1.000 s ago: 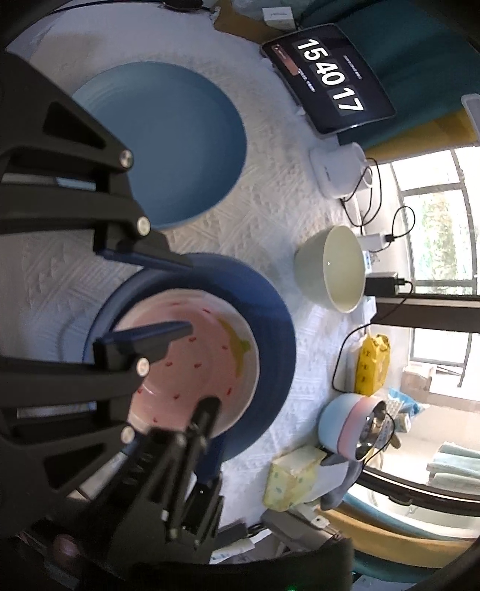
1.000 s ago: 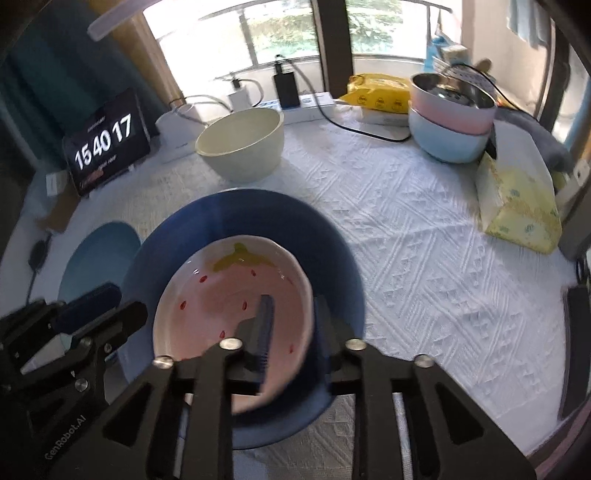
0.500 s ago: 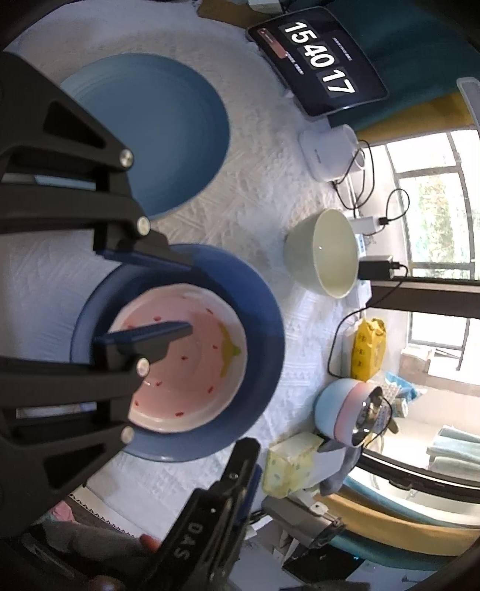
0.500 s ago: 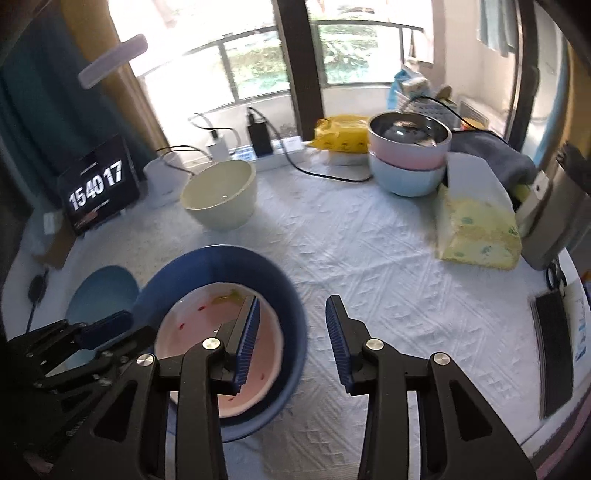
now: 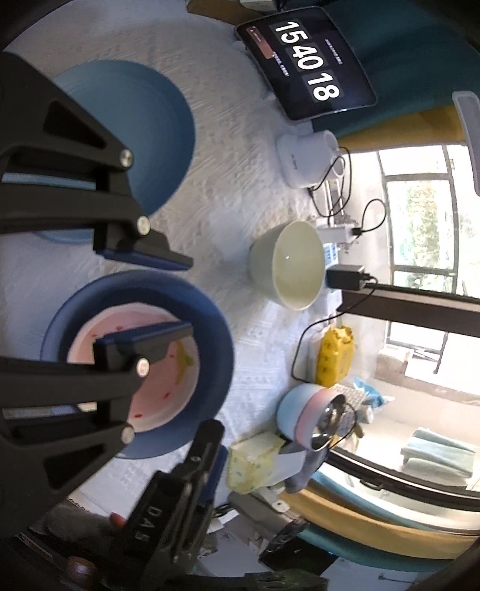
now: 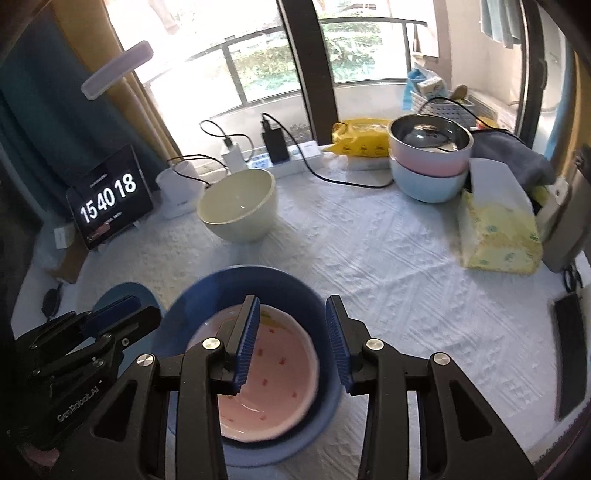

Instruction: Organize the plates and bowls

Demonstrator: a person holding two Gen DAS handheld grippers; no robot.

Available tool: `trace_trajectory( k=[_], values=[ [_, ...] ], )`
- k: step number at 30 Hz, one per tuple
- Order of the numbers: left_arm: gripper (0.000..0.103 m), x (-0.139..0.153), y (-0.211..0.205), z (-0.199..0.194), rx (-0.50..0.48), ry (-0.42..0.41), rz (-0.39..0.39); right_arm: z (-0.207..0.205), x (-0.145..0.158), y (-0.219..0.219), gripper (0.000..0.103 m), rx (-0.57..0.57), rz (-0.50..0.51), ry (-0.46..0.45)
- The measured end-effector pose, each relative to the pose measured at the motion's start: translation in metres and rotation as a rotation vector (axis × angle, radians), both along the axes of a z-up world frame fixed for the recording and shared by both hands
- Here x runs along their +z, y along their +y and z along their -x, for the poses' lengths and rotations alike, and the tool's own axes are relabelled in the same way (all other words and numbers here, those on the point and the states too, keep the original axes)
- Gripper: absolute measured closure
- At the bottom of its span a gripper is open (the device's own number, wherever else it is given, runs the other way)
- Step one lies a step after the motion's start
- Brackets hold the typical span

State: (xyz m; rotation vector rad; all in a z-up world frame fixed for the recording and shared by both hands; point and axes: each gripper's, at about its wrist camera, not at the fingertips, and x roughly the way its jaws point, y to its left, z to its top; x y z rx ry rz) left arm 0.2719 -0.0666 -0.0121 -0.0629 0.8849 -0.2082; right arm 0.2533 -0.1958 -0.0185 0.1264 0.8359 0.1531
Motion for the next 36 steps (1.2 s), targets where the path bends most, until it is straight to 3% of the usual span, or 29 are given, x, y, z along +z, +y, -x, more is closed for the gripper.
trace_trajectory(
  k=[7,12,20,25,36],
  values=[
    [0.071,0.011,0.011,-0.01,0.03,-0.043,0.0,-0.015,0.006,0.019,0.064,0.067,0.034,-0.011],
    [0.058,0.013,0.018,-0.017,0.046,-0.049,0.023,-0.032,0.008,0.02,0.064,0.101,0.019,-0.005],
    [0.057,0.012,0.022,-0.041,0.065,-0.033,0.031,-0.059,0.013,0.02,0.064,0.143,0.052,-0.001],
    [0.057,0.011,0.029,-0.063,0.072,-0.023,0.085,-0.076,0.014,0.015,0.064,0.147,0.052,-0.003],
    [0.057,-0.005,0.029,-0.114,0.092,-0.022,0.043,-0.124,0.016,0.005,0.064,0.18,0.065,-0.001]
  ],
)
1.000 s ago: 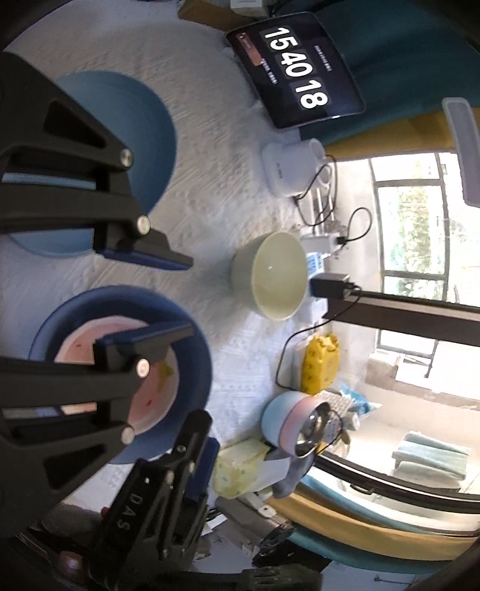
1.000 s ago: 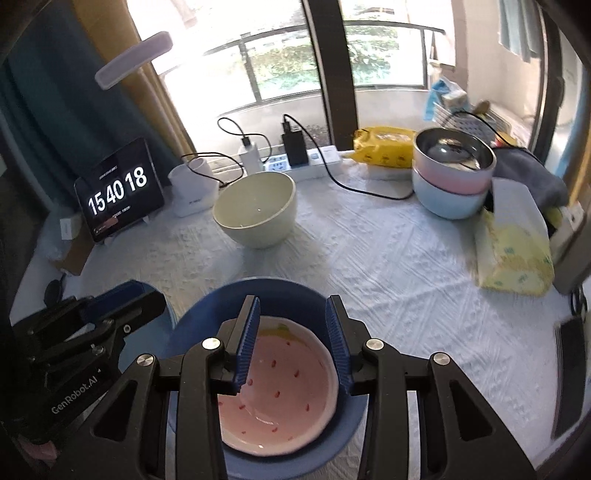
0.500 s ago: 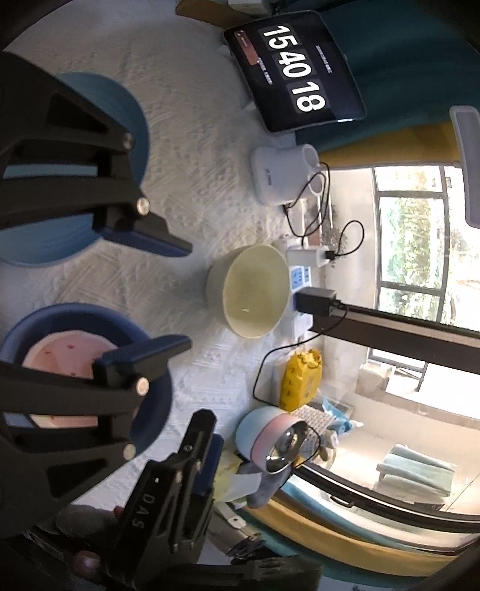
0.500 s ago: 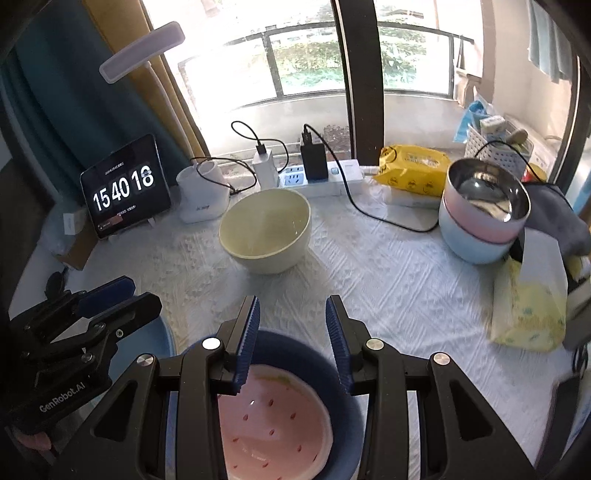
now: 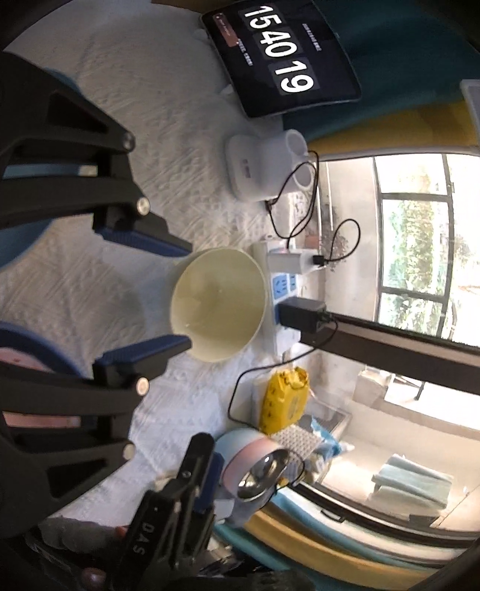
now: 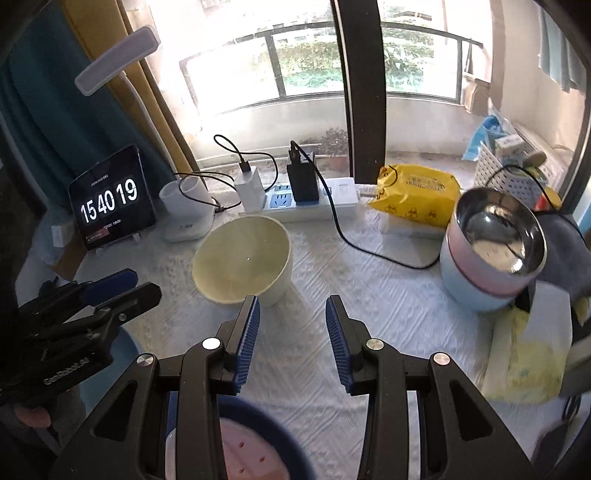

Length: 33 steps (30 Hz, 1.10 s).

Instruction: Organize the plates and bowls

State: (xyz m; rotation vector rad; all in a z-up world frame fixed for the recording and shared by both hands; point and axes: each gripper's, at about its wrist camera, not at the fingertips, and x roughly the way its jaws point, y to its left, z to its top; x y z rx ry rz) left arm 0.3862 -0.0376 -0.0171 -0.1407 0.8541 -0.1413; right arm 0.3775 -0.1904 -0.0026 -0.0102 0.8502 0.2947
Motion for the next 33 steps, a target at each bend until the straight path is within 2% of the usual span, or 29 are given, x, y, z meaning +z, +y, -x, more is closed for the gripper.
trace_trajectory(
  k=[9,18,24,27,33],
  values=[
    [0.057,-0.028,0.005,-0.039,0.012,0.072,0.011,-0.046,-0.02,0.006,0.064,0.052,0.052,0.031],
    [0.057,-0.053,0.007,-0.062,0.058,0.142,0.017,-0.083,-0.054,0.01,0.064,0.048,0.012,0.146],
    [0.057,-0.063,0.007,-0.076,0.07,0.166,-0.003,-0.101,-0.056,0.013,0.063,0.06,-0.012,0.164],
    [0.058,-0.068,0.006,-0.08,0.077,0.18,-0.01,-0.106,-0.062,0.019,0.064,0.085,-0.021,0.201],
    [0.058,-0.078,0.002,-0.085,0.054,0.218,0.005,-0.117,-0.071,0.022,0.064,0.11,-0.032,0.247]
  ],
)
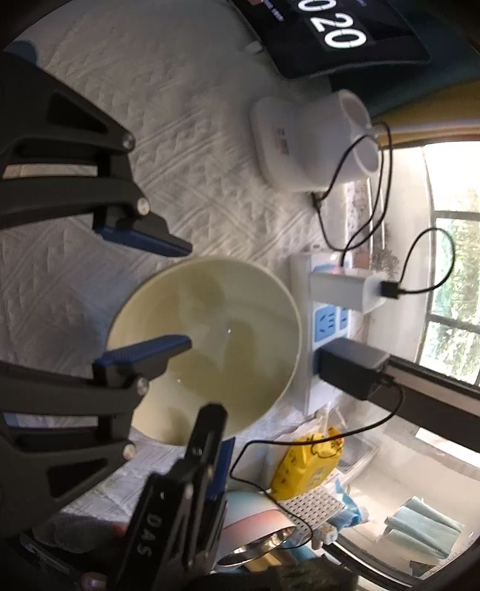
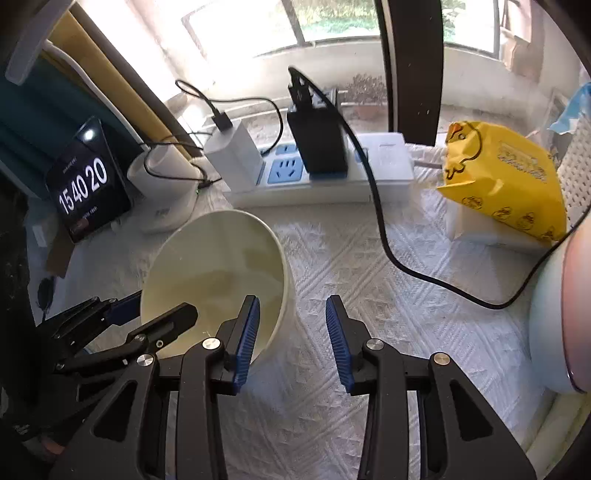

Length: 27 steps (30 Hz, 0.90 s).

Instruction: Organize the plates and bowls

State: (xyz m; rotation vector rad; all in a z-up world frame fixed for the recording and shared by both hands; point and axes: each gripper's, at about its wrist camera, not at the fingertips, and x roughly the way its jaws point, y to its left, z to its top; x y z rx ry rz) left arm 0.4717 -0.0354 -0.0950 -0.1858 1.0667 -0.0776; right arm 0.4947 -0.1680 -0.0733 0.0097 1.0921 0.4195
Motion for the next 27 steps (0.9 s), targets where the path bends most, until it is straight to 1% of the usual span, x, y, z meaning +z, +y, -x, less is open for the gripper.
trace_trajectory(
  k=[3,5,8,11,13,15,16,17,19,22,27],
  values=[
    [0.058,-0.004,-0.002,-0.003,0.009,0.02,0.0,-0.006,-0.009,0.007,0.064,0.025,0.025,0.04],
    [0.058,-0.007,-0.001,-0.004,0.014,0.035,0.006,-0.008,-0.011,0.012,0.064,0.036,0.047,0.041],
    [0.058,-0.011,-0.001,-0.005,0.019,0.048,0.019,-0.011,-0.016,0.024,0.064,0.07,0.11,0.033],
    [0.058,-0.013,0.0,-0.006,0.025,0.056,0.027,-0.014,-0.023,0.032,0.064,0.089,0.139,0.034],
    [0.058,-0.015,0.002,-0.007,0.028,0.059,0.033,-0.015,-0.029,0.033,0.07,0.104,0.127,0.045],
    [0.058,-0.015,0.004,-0.006,0.026,0.055,0.034,-0.016,-0.032,0.032,0.073,0.108,0.099,0.047],
    [0.058,-0.015,0.005,-0.006,0.027,0.054,0.036,-0.016,-0.032,0.032,0.079,0.107,0.092,0.045],
    [0.059,-0.016,0.004,-0.006,0.029,0.052,0.038,-0.017,-0.033,0.033,0.081,0.111,0.086,0.042],
    [0.062,-0.017,0.003,-0.005,0.026,0.046,0.038,-0.017,-0.034,0.034,0.082,0.11,0.092,0.029],
    [0.063,-0.017,0.0,-0.003,0.027,0.035,0.018,-0.016,-0.035,0.034,0.084,0.108,0.087,0.016],
    [0.073,-0.017,-0.002,-0.004,0.04,0.017,0.003,-0.013,-0.035,0.034,0.087,0.103,0.094,-0.007]
  ],
)
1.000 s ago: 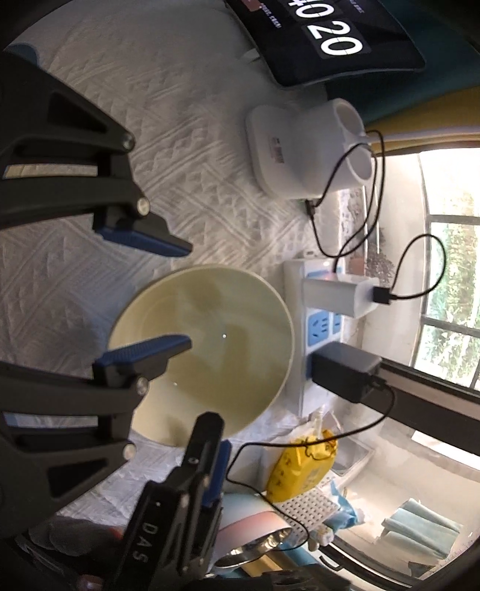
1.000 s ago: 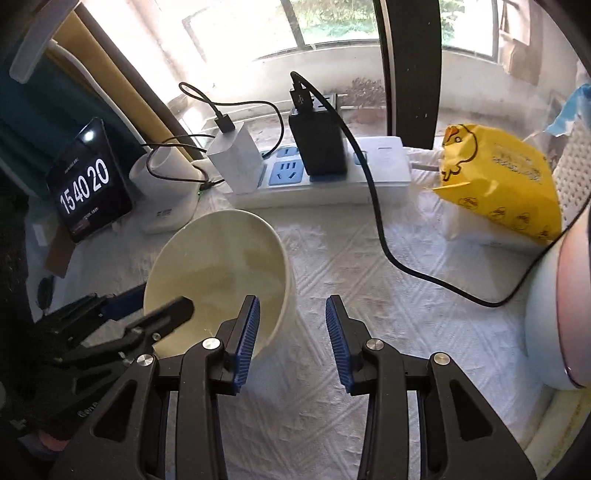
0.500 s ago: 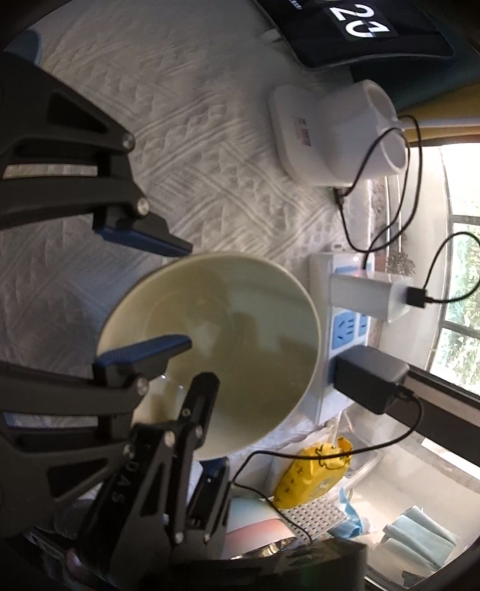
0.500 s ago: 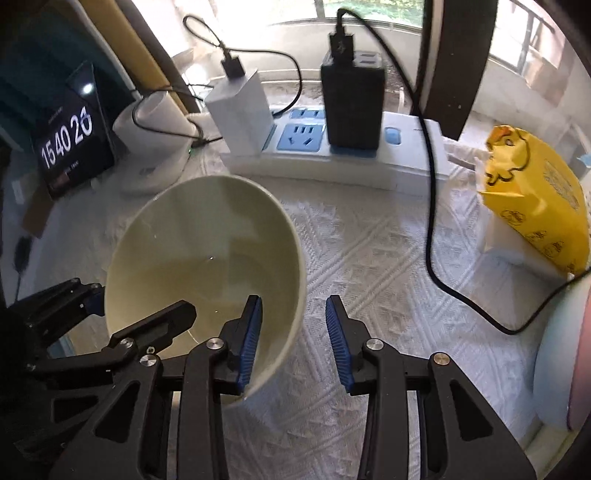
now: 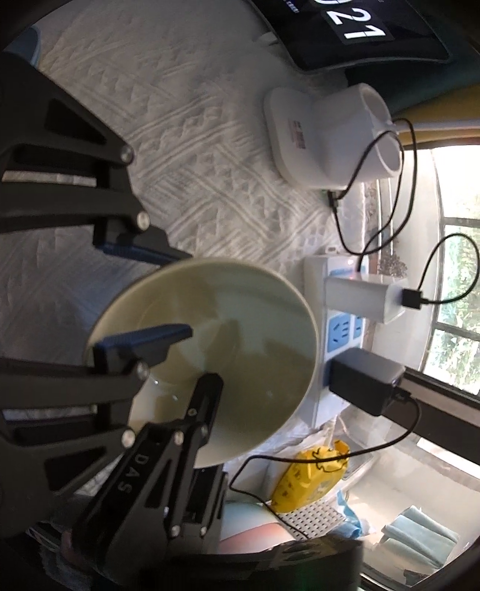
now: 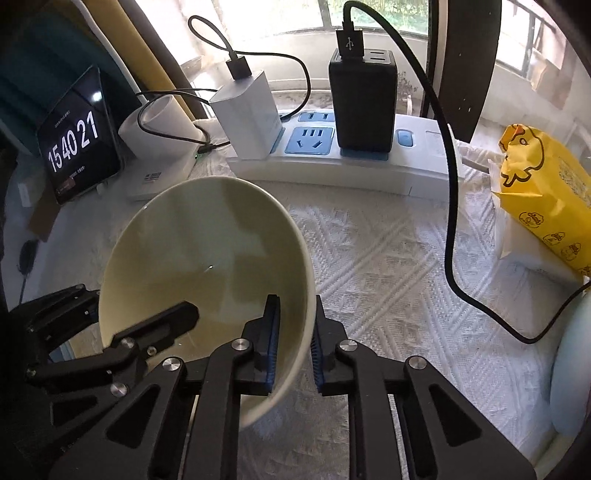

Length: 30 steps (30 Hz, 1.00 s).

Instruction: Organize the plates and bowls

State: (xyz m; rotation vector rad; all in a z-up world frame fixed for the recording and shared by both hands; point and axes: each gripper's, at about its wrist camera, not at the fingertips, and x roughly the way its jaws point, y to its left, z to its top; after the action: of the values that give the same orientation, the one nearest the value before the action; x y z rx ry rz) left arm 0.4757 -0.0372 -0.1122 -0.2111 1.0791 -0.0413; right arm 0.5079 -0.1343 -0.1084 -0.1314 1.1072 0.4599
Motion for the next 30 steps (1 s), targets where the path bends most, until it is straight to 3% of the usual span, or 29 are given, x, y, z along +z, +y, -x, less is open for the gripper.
trace_trajectory(
  k=[14,18,30],
  values=[
    [0.079,0.011,0.005,0.007,-0.004,-0.032,0.002,0.005,0.014,-0.006,0.093,-0.015,-0.006,-0.054],
    [0.079,0.019,0.009,0.008,-0.003,-0.047,0.023,0.007,0.026,-0.008,0.094,-0.005,-0.013,-0.071],
    [0.079,0.055,0.005,0.022,-0.01,-0.134,-0.014,0.022,0.057,-0.005,0.094,0.004,-0.023,-0.129]
  ],
)
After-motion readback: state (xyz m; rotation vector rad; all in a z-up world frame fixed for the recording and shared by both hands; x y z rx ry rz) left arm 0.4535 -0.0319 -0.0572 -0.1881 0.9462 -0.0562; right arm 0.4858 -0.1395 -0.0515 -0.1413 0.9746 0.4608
